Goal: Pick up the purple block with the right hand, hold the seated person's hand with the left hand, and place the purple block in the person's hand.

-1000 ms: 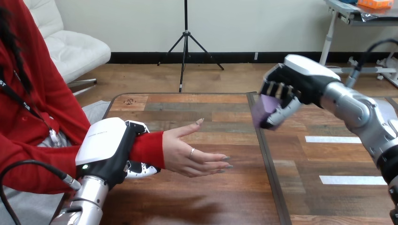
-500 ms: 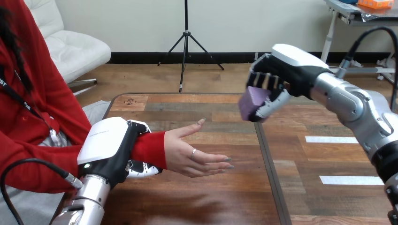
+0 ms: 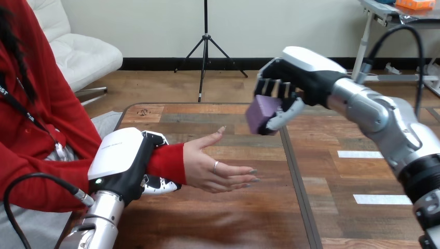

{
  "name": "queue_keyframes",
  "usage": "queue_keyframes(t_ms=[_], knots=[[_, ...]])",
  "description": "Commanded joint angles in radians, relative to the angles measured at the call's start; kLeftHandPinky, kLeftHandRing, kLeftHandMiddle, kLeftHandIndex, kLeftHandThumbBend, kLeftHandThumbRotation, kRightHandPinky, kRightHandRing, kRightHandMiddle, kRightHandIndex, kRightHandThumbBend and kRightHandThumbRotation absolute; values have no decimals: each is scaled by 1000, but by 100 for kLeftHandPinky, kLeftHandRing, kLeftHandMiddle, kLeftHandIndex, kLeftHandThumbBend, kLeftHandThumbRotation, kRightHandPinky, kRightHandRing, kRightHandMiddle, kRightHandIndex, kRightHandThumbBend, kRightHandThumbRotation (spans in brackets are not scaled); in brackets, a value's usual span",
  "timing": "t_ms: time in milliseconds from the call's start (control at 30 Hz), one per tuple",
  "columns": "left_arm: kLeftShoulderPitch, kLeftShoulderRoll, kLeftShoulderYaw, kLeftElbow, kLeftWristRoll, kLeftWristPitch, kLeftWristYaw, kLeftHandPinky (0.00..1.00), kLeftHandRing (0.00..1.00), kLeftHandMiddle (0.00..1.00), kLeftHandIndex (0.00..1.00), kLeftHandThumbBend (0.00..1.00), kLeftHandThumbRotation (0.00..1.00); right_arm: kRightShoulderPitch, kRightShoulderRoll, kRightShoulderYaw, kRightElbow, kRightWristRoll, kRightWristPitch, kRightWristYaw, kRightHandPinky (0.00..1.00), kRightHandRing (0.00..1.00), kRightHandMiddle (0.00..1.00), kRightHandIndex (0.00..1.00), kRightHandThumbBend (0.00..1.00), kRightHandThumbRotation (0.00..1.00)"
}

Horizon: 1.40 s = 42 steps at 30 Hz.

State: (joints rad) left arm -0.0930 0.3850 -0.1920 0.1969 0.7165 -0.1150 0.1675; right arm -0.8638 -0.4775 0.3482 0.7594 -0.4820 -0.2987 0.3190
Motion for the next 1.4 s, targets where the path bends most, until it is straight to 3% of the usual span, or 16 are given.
queue_keyframes(t_ms=[0, 267, 567, 1367], knots=[[-263, -58, 0, -88, -10, -22, 33, 29, 34, 40, 41, 69, 0, -42, 36, -34, -142, 40, 1, 4, 28, 35, 42, 45, 69, 0], [-279, -69, 0, -96, -15, -16, 27, 30, 34, 40, 41, 67, 0, -36, 55, -34, -161, 39, -3, 5, 28, 34, 41, 45, 70, 0], [-312, -80, 0, -84, -13, -37, 55, 27, 32, 38, 40, 66, 0, -27, 74, -32, -172, 43, -12, 8, 25, 32, 39, 44, 70, 0], [-398, -123, -3, -64, -23, -40, 53, 27, 32, 39, 40, 63, 0, 10, 112, -30, -233, 40, 47, 40, 29, 35, 43, 44, 67, 0]])
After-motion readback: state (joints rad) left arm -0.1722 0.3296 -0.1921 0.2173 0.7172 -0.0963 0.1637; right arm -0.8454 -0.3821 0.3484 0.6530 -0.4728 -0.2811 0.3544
